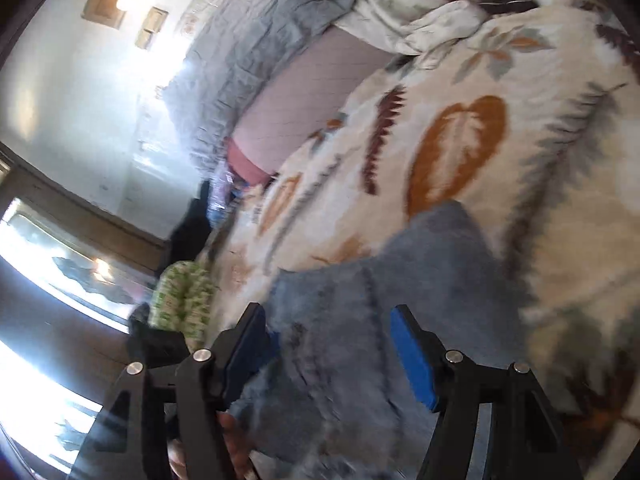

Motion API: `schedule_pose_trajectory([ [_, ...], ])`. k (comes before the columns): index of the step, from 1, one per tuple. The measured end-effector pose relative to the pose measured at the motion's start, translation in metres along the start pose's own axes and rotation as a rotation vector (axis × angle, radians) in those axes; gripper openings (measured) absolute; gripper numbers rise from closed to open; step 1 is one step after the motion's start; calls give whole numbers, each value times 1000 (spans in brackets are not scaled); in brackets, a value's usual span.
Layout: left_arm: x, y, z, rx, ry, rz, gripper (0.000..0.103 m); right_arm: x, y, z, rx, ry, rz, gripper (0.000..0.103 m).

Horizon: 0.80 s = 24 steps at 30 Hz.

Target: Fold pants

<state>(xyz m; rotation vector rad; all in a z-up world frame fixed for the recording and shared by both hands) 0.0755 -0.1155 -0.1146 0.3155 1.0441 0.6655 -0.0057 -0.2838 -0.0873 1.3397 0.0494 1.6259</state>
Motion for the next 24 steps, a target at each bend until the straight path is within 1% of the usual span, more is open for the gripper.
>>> schedule_pose_trajectory([
  [3, -4, -8, 5, -6, -40, 6, 63, -4, 5, -23, 44, 31, -38, 69],
  [4, -4, -10, 7, -6, -33, -2, 63, -6, 5, -30, 57, 54, -58, 69],
  [7, -4, -16, 11, -6, -14, -14, 62, -8, 0, -41, 66, 147, -176, 69],
  [8, -3, -18, 12, -4, -26, 4, 62, -9, -4, -45, 79, 171, -203, 68],
  [9, -3, -21, 12, 0, -40, 23, 60, -11, -8, -49, 100, 182, -213, 65],
  [10, -4, -24, 12, 6, -53, 34, 53, -12, -13, -56, 129, 183, -210, 65],
  [11, -4, -27, 10, 16, -68, 54, 50, -14, -15, -60, 143, 183, -205, 65],
  [12, -2, -30, 9, 28, -87, 94, 45, -12, -20, -68, 169, 188, -188, 65],
  [13, -2, -32, 8, 31, -98, 114, 44, -7, -26, -77, 199, 205, -169, 65],
  [14, -1, -34, 7, 35, -107, 127, 44, -3, -30, -82, 211, 232, -172, 66],
  [16, 3, -36, 5, 53, -105, 152, 44, 2, -35, -91, 209, 302, -211, 68],
  [19, 10, -36, 2, 69, -95, 181, 44, 11, -38, -101, 240, 348, -167, 68],
  [21, 12, -31, 3, 63, -75, 176, 44, 13, -37, -104, 246, 394, -176, 68],
  [22, 11, -25, 5, 53, -65, 170, 44, 14, -35, -103, 243, 391, -171, 68],
  [24, 11, -9, 9, 23, -62, 182, 44, 17, -27, -95, 222, 350, -106, 68],
])
Point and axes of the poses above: each gripper's, at about its wrist camera, not at the fingertips, and y roughly against the way its jaws point, x to its left, z to its top, the point moved 8 cm from there along -y, roughly the way its jaws point, and after that the axes turned 1 degree about -z, right-handed, at the moved point
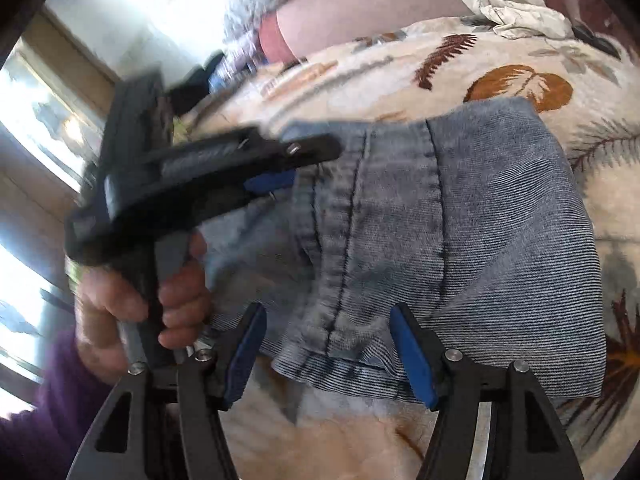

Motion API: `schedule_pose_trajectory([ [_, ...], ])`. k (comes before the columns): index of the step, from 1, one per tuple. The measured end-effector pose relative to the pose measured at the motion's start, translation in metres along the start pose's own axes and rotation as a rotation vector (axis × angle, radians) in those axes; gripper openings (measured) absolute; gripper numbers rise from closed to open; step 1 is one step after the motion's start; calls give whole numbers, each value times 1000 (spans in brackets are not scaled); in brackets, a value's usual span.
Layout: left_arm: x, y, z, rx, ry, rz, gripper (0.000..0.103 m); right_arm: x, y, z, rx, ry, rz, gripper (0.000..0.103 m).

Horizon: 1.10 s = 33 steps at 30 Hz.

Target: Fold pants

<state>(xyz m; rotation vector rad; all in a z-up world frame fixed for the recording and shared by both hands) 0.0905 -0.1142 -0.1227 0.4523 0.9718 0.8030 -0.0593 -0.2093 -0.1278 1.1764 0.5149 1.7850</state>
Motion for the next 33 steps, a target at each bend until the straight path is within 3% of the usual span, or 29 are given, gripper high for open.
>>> schedule_pose_trajectory([
  [2, 6, 20, 5, -43, -5, 38, 44, 1, 16, 11, -61, -13, 57, 68],
  [6, 31, 62, 8, -111, 4, 145, 45, -5, 39, 45, -210, -18, 22, 67],
  [8, 48, 80, 2, -112, 6, 216, 45, -17, 36, 59, -229, -40, -106, 67],
  [11, 70, 102, -13, -108, -37, 334, 45, -34, 23, 70, -227, 15, -399, 67],
  [15, 92, 127, -33, -95, -58, 380, 46, -47, -1, 79, -166, 113, -657, 63],
  [19, 97, 142, -45, -110, -118, 426, 46, -46, -26, 74, -91, 125, -639, 62],
  [21, 95, 145, -50, -108, -147, 433, 46, -39, -36, 71, -66, 131, -604, 53],
  [25, 99, 146, -56, -90, -155, 444, 46, -39, -45, 67, -44, 134, -605, 50],
  [29, 114, 157, -58, -93, -84, 465, 46, -38, -43, 66, -52, 139, -594, 50],
  [33, 133, 175, -63, -115, 67, 413, 46, -29, -33, 66, -102, 114, -606, 51],
])
Point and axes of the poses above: each gripper's, at about its wrist camera, not at the fingertips, and y roughly against the way its jaws point, x to its left, z to its top, the point moved 8 cm from there along -y, roughly the way its jaws point, and after that the axes turned 1 degree about -z, right-handed, at the moved point
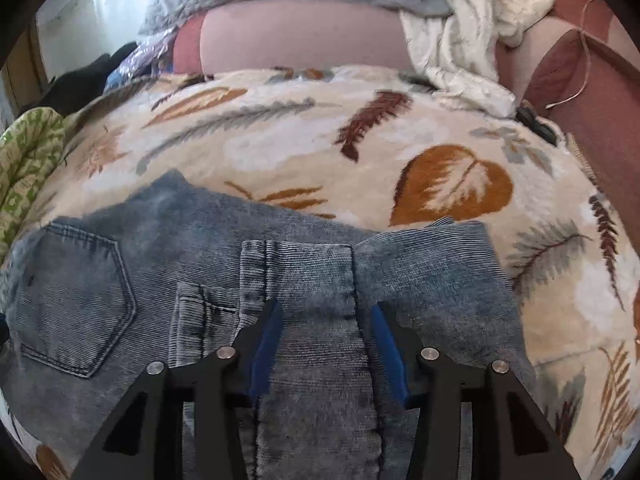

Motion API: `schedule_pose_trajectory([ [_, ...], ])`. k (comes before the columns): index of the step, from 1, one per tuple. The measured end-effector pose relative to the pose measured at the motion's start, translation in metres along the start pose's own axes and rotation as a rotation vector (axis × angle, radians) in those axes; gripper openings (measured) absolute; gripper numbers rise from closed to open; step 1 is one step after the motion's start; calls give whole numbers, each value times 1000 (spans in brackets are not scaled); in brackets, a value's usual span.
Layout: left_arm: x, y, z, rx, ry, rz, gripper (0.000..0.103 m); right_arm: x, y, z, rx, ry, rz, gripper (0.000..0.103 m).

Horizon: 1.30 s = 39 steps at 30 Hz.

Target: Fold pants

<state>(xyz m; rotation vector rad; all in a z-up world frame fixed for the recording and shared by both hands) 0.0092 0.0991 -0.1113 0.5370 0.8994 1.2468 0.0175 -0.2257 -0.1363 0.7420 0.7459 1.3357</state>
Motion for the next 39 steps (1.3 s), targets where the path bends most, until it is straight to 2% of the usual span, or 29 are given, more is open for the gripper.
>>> schedule_pose_trajectory([
  [1, 5, 4, -3, -10, 22, 8, 46, 4, 11, 2, -35, 14, 10, 52],
  [3, 13, 14, -10, -44, 27, 74, 46, 14, 31, 2, -89, 56, 45, 56],
  [5, 15, 23, -17, -73, 46, 62, 49, 19, 51, -2, -137, 84, 57, 57],
  [6, 14, 28, -22, -82, 61, 39, 55, 20, 59, -4, -154, 93, 69, 57],
  [8, 14, 32, -27, -96, 60, 34, 56, 20, 69, -9, -167, 116, 60, 58],
  [13, 8, 29, -31, -107, -19, 95, 56, 19, 74, -36, -127, 115, 64, 58],
  [17, 12, 17, -37, -61, -45, 130, 56, 44, 75, -63, -97, 181, 97, 58],
  [23, 9, 8, -44, -35, -134, 180, 56, 66, 56, -89, -31, 276, 65, 59],
  [27, 11, 4, -46, -28, -159, 180, 58, 62, 55, -91, -17, 247, 97, 59],
  [31, 12, 4, -45, -30, -152, 170, 58, 63, 53, -91, -19, 263, 85, 59],
  [35, 14, 10, -42, -56, -83, 134, 58, 62, 55, -87, -26, 257, 74, 60],
  [39, 17, 31, -38, -129, -8, 98, 58, 70, 74, -76, -130, 303, 47, 61],
])
Point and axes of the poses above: each gripper's, at about its wrist camera, not at the fingertips, and y roughly against the way its jaws point, x to its left, z to its top, the point moved 8 cm from there along -y, roughly the way its jaws point, and after that the axes turned 1 degree about -z, right-handed, at the moved point
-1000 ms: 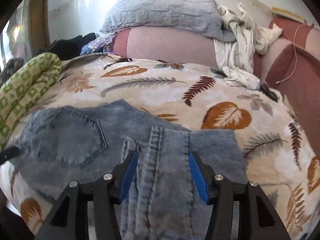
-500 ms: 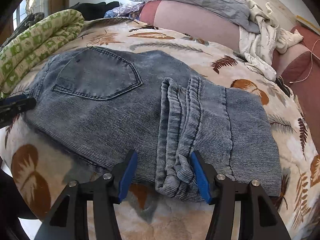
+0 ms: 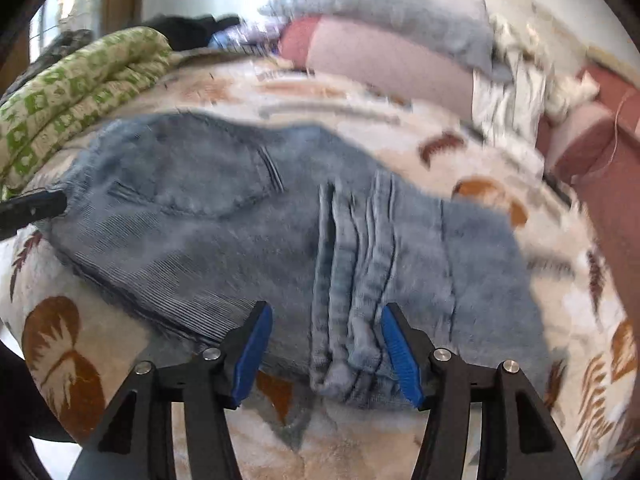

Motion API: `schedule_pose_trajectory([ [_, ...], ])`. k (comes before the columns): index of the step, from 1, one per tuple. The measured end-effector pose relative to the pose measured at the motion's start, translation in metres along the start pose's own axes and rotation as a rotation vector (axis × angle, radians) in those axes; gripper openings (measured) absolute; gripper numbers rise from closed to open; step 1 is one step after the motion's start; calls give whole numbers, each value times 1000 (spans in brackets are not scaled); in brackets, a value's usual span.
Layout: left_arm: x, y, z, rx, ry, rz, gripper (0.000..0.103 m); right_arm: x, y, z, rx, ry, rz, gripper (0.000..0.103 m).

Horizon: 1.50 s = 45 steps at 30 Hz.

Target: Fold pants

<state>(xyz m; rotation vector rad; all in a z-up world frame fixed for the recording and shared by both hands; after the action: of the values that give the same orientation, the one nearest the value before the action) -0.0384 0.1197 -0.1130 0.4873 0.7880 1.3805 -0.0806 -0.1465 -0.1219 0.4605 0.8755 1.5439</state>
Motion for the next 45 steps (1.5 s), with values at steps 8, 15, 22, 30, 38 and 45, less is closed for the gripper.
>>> schedule_pose_trajectory([
  [8, 27, 31, -2, -106, 194, 54, 71, 16, 33, 25, -193, 17, 53, 65],
  [15, 44, 20, -16, -53, 304, 76, 75, 18, 29, 26, -180, -23, 81, 67],
  [22, 42, -5, -21, 32, 389, -2, 78, 49, 28, 61, -178, 72, 210, 67],
  [30, 32, -15, -13, 16, 363, -36, 79, 128, 18, 165, -81, 250, 486, 78],
  [38, 30, -18, -7, -9, 298, -28, 64, 216, -47, 213, 145, 320, 593, 78],
  [45, 32, -20, -5, -19, 303, -56, 54, 272, -87, 214, 276, 460, 602, 78],
])
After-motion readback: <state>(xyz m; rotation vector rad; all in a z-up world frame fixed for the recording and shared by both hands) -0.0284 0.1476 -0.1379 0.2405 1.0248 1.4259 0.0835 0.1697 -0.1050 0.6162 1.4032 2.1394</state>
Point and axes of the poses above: each gripper's, at about its wrist camera, not at the fingertips, and y roughly against the way its jaws point, x to its left, z to its top, the point moved 8 cm from there along -y, roughly the way its jaws point, and after that the axes turned 1 degree about -z, right-handed, at the moved point
